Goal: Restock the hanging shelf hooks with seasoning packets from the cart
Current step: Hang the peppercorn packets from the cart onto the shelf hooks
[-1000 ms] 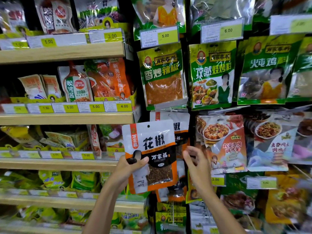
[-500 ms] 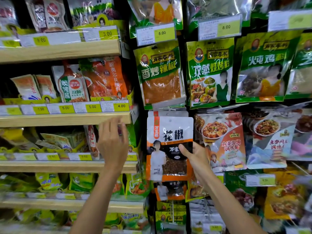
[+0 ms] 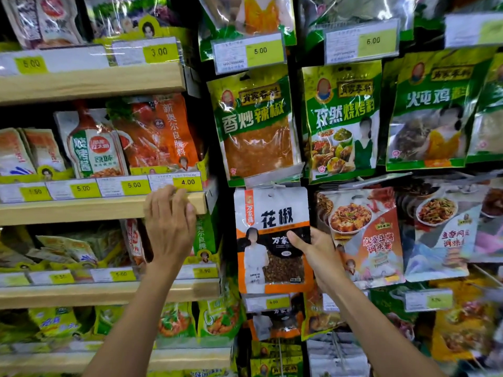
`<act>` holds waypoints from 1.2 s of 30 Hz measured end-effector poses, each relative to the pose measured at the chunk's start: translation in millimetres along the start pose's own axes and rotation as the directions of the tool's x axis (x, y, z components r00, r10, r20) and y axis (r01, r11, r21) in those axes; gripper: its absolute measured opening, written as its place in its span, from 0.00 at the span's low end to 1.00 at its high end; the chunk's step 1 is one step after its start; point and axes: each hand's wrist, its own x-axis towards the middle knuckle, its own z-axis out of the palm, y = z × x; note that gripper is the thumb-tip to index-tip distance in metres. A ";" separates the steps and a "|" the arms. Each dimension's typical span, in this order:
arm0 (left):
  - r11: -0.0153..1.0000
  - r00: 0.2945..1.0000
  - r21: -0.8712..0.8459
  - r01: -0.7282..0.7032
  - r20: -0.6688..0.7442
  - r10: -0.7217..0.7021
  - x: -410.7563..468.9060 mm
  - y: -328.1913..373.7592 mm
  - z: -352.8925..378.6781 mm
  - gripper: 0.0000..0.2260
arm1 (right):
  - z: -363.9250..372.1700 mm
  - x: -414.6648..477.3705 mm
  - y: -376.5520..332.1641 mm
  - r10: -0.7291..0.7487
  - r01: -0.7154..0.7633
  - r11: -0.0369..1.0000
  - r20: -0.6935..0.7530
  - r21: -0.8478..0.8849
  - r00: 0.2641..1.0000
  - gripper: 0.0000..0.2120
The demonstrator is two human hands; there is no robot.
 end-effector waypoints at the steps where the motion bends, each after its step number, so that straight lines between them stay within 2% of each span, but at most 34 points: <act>1: 1.000 1.000 -0.005 -0.006 -0.003 0.006 -1.6 -0.9 1.7 0.12 | 0.4 1.3 1.0 0.002 -0.002 1.000 -0.009 -0.002 1.000 0.06; 7: 1.000 1.000 -0.018 -0.008 -0.010 0.008 -4.1 -4.7 8.2 0.14 | 4.7 13.7 5.8 -0.006 0.002 0.999 -0.080 -0.040 0.997 0.04; 11: 0.999 0.999 -0.042 -0.028 -0.045 0.027 -4.3 -5.1 7.8 0.13 | 8.9 24.5 8.3 -0.010 0.001 0.997 -0.107 -0.083 0.994 0.08; 22: 0.999 0.999 -0.006 -0.040 -0.005 0.040 -13.4 -10.8 4.6 0.15 | 27.6 63.7 18.8 -0.004 -0.017 0.995 -0.222 -0.093 0.975 0.01; 29: 1.000 0.999 -0.018 -0.024 0.031 0.024 -11.0 -7.1 -2.6 0.14 | 31.0 85.9 25.4 0.008 -0.053 0.986 -0.274 -0.158 0.962 0.12; 36: 0.997 0.998 -0.063 -0.048 0.031 0.050 -10.5 11.0 -28.3 0.14 | 25.2 41.4 20.0 -0.106 -0.028 0.917 -0.309 -0.398 0.945 0.20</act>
